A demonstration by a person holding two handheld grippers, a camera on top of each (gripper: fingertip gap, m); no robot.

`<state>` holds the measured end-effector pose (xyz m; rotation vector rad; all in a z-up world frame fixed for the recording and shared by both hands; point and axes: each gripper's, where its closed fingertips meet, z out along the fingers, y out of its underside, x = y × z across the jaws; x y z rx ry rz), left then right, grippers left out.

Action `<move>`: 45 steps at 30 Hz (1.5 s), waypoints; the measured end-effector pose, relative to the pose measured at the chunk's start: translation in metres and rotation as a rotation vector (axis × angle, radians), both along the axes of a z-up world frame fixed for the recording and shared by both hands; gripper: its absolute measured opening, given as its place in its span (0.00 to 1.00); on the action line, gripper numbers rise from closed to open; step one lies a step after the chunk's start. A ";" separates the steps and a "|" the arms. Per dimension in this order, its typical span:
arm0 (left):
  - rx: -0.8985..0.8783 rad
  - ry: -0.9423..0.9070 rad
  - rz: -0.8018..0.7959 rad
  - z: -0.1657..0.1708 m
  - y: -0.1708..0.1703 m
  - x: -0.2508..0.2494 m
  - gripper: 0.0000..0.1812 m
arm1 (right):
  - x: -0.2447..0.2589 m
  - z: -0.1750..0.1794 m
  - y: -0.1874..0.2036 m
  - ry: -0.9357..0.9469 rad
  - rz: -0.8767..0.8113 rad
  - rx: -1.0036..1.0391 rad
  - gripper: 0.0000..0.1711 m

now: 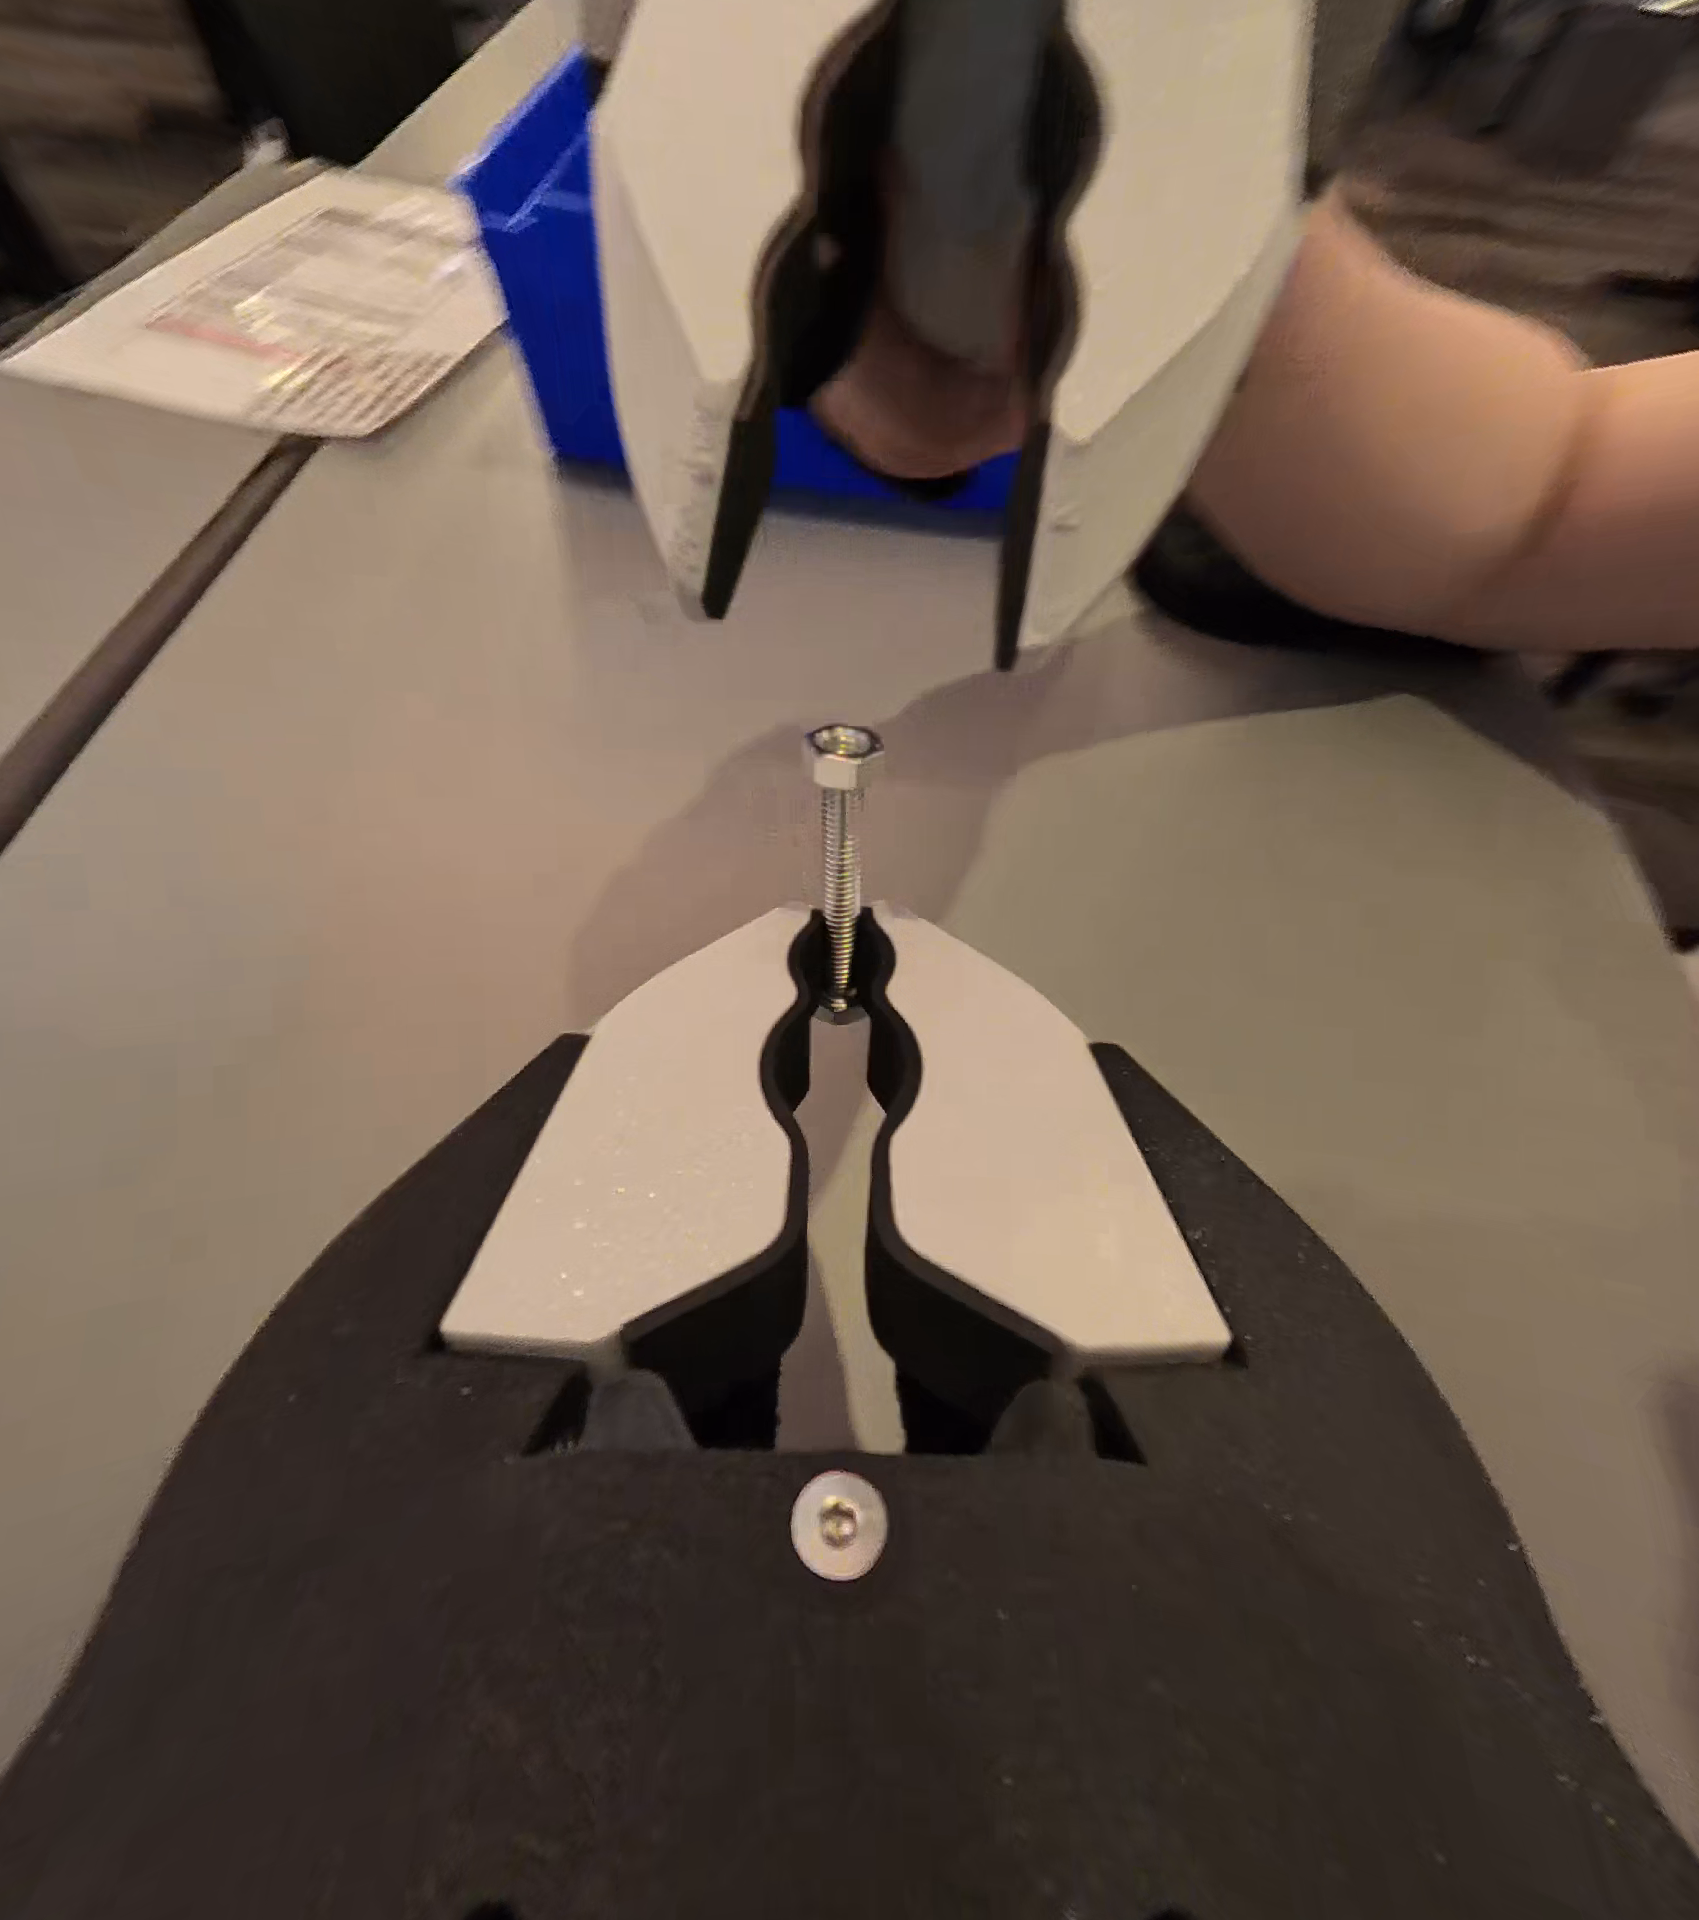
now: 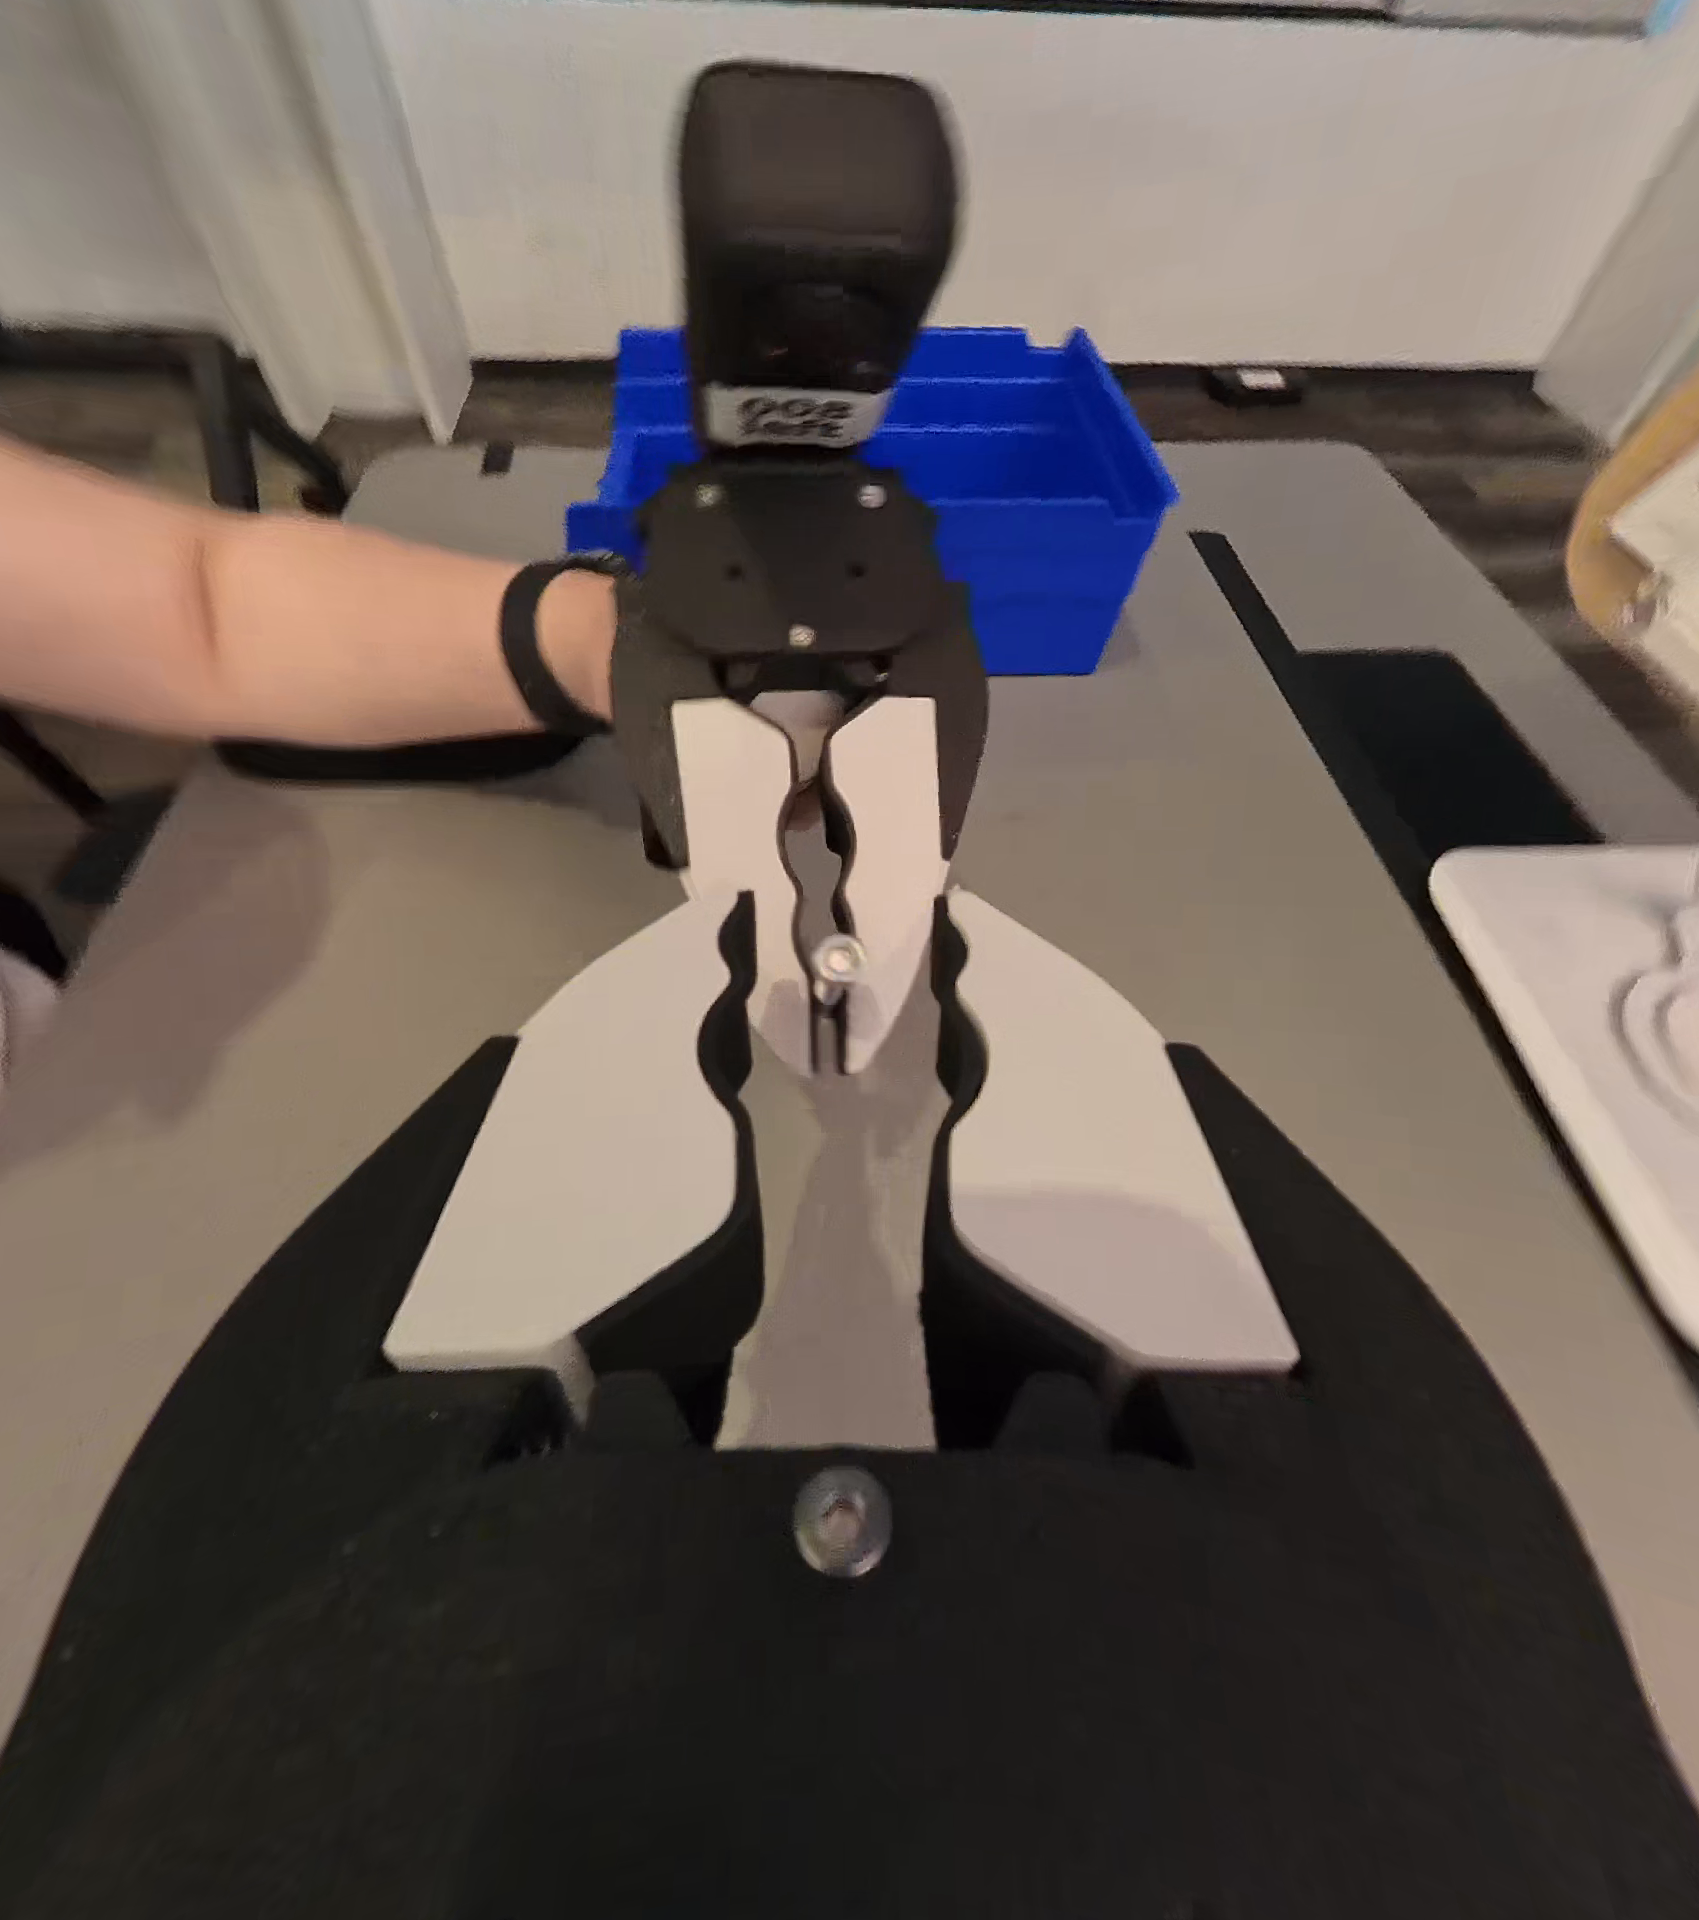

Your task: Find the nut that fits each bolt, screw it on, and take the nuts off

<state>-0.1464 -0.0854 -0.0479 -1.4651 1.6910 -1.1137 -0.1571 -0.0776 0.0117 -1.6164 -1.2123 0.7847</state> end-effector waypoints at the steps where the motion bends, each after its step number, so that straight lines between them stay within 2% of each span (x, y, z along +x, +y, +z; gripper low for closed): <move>1: -0.012 -0.027 -0.054 0.004 -0.009 -0.001 0.02 | 0.001 0.000 -0.005 -0.029 0.034 0.059 0.18; 5: -0.023 -0.098 -0.175 0.016 -0.031 -0.003 0.02 | -0.002 0.003 -0.034 -0.064 0.198 0.153 0.17; 12: -0.029 -0.113 -0.267 0.018 -0.050 -0.004 0.02 | -0.009 0.006 -0.051 -0.070 0.285 0.220 0.13; 34: -0.016 -0.126 -0.251 0.021 -0.049 -0.004 0.02 | -0.012 0.000 -0.047 -0.058 0.276 0.185 0.06; 39: 0.024 -0.133 -0.163 0.022 -0.036 0.000 0.02 | -0.010 0.002 -0.036 -0.040 0.209 0.171 0.06; 45: 0.098 -0.142 0.077 0.025 0.004 0.004 0.02 | -0.007 0.005 0.000 0.010 -0.014 0.123 0.06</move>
